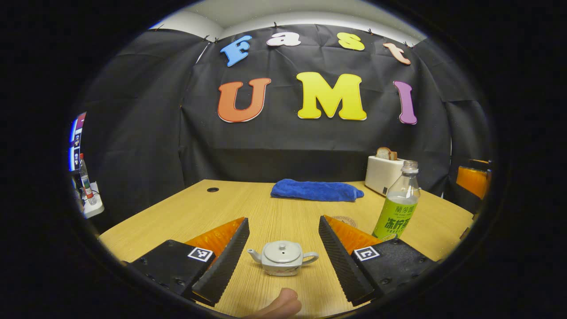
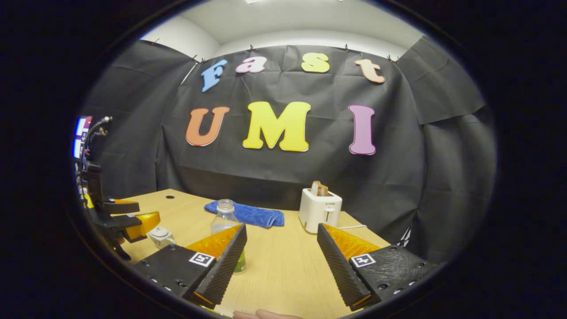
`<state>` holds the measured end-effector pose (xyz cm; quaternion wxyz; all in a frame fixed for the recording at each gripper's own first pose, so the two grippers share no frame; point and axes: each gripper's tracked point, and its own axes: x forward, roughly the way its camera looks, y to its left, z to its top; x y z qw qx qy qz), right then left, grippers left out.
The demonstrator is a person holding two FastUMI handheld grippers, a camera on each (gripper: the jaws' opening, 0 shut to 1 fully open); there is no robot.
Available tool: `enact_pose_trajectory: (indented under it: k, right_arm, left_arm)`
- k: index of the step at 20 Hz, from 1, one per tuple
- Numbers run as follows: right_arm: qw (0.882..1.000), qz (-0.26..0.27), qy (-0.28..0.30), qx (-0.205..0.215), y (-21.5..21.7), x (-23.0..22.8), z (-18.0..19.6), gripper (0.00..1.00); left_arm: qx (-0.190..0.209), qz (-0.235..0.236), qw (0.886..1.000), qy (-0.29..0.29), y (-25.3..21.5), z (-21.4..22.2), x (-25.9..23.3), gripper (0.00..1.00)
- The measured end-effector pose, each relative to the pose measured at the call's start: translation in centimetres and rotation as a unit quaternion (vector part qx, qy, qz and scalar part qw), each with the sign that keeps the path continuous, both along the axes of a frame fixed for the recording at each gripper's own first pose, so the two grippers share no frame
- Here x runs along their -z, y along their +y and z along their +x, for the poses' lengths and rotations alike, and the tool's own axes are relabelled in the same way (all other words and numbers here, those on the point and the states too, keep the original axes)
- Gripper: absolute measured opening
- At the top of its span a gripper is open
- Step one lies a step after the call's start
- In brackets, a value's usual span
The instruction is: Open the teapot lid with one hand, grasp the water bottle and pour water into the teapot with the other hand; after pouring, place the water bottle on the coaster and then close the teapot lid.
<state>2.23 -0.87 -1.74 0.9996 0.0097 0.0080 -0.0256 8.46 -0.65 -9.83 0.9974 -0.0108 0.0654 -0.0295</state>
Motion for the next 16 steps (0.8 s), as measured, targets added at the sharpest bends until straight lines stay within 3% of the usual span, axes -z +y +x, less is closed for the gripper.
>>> enact_pose_trajectory:
  k: [5,10,13,14,16]
  right_arm:
    - [1.0,0.004,0.008,0.002,0.2,0.6,0.5,0.95]
    - [1.0,-0.006,0.014,0.0,0.9,1.1,0.6,0.95]
    - [1.0,-0.011,0.013,-0.006,1.3,1.2,0.7,0.98]
    - [1.0,-0.014,0.014,-0.007,1.4,1.3,0.7,0.95]
    - [1.0,-0.014,0.019,-0.008,1.5,1.6,0.8,0.98]
  left_arm:
    - [0.01,-0.017,0.999,0.033,-0.3,1.9,2.9,0.96]
    - [0.024,-0.011,0.999,0.036,-0.8,2.5,3.8,0.68]
    - [0.023,-0.009,0.999,0.033,-0.7,2.9,3.9,0.59]
    - [0.022,-0.008,0.999,0.029,-0.6,3.0,3.9,0.42]
    - [0.011,-0.003,1.0,0.024,-0.1,3.1,3.9,0.33]
